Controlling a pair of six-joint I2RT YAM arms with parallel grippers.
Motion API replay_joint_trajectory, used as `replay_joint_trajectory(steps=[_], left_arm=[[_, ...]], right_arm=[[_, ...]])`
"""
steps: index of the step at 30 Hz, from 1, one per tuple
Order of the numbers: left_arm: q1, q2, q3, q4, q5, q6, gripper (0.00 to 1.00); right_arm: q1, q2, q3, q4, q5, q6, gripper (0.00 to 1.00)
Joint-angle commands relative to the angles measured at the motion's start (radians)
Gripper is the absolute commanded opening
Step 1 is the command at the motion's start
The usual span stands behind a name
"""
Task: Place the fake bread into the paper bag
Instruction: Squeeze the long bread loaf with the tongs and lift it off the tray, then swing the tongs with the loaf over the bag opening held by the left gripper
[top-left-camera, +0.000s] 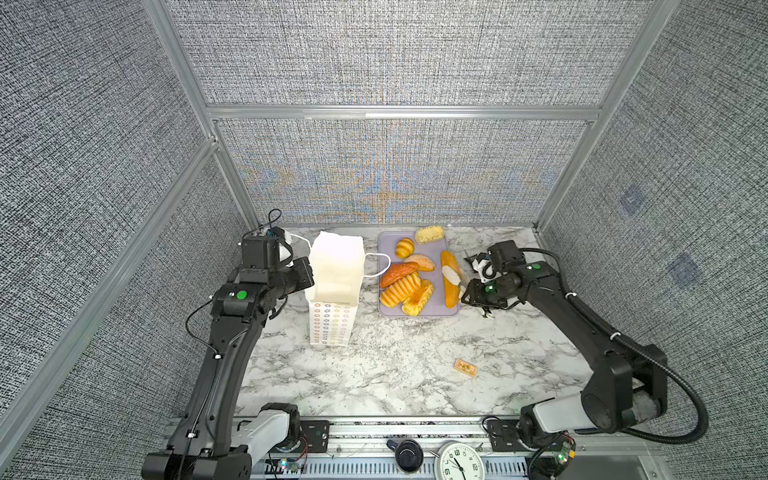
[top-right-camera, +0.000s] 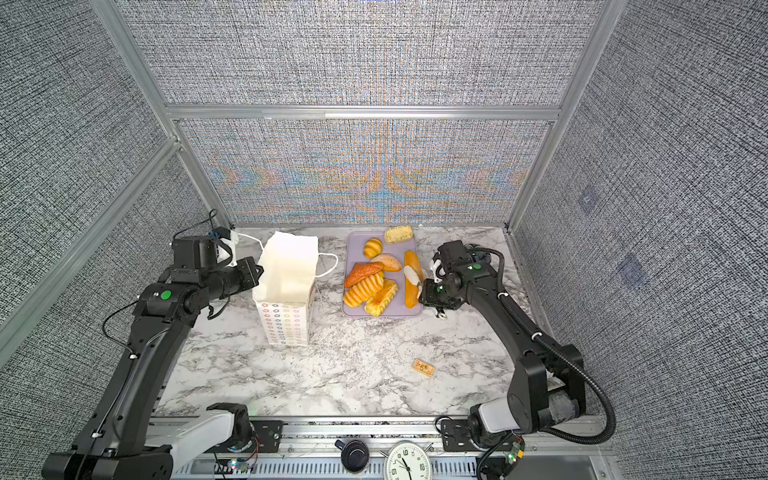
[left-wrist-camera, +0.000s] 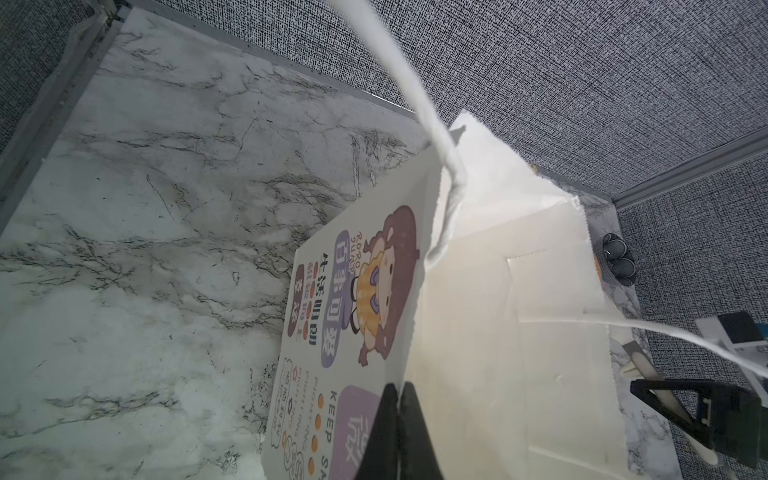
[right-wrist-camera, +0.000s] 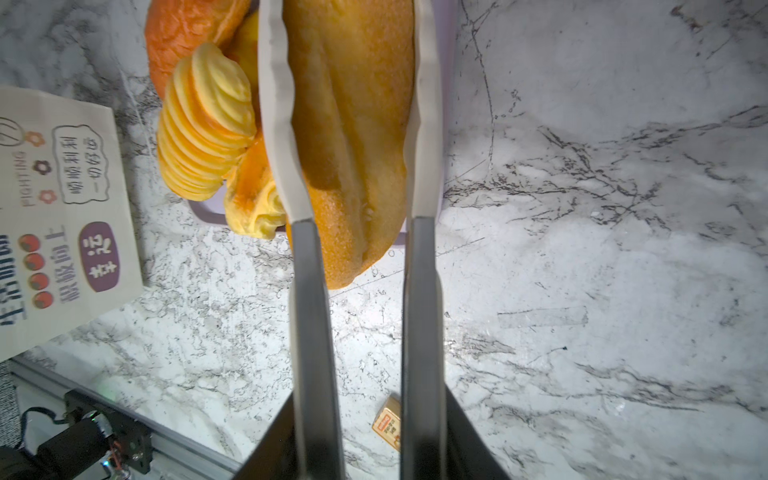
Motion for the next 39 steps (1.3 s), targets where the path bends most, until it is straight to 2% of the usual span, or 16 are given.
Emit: replay_joint_trajectory(steps=[1, 12, 21, 28, 32, 39], left_arm=[[0.001, -0.002, -0.002, 0.018, 0.018, -0.009, 0.00], [0.001, 0.007, 0.000, 0.021, 0.029, -0.011, 0.00], [0.000, 0.014, 0.000, 0.027, 0.040, -0.016, 0.00], [0.000, 0.016, -0.002, 0.032, 0.045, -0.020, 0.00], [0.000, 0.019, -0.005, 0.032, 0.048, -0.020, 0.00], [0.001, 0.014, -0.020, 0.041, 0.050, -0.026, 0.00]], right_arm=[[-0.010, -0.029, 0.005, 0.021, -0.068, 0.011, 0.40], [-0.033, -0.103, 0.069, 0.018, -0.183, 0.036, 0.40], [-0.033, -0.157, 0.133, 0.054, -0.321, 0.060, 0.40], [-0.033, -0.186, 0.150, 0.161, -0.473, 0.121, 0.40], [-0.032, -0.206, 0.151, 0.274, -0.558, 0.197, 0.40], [-0.006, -0.214, 0.208, 0.389, -0.606, 0.306, 0.40]])
